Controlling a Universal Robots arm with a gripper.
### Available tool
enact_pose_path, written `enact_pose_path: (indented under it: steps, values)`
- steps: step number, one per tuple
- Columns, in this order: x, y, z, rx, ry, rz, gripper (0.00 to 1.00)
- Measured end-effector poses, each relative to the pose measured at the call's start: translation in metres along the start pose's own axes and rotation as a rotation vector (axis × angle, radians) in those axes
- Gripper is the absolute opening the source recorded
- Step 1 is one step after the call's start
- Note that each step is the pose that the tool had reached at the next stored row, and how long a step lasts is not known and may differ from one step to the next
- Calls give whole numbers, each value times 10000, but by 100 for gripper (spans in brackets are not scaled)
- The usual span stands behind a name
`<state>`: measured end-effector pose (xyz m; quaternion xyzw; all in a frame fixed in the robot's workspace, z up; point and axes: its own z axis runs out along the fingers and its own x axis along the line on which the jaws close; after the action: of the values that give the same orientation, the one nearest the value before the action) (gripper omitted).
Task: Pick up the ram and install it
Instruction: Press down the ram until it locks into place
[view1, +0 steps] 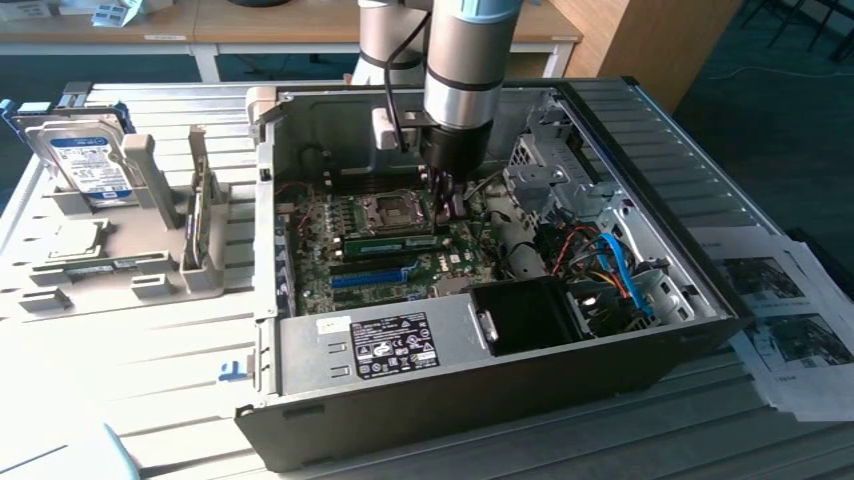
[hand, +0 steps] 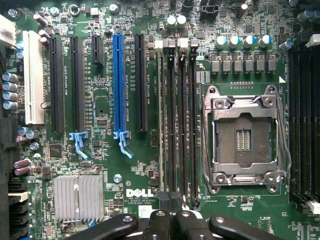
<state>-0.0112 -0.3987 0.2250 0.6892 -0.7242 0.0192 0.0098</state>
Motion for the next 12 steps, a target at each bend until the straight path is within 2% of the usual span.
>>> enact_pose_path:
  steps: [5,12]
  values:
    - [3,-1,-53,-2,16,-1,10]
    - [4,-1,-61,-2,15,-1,10]
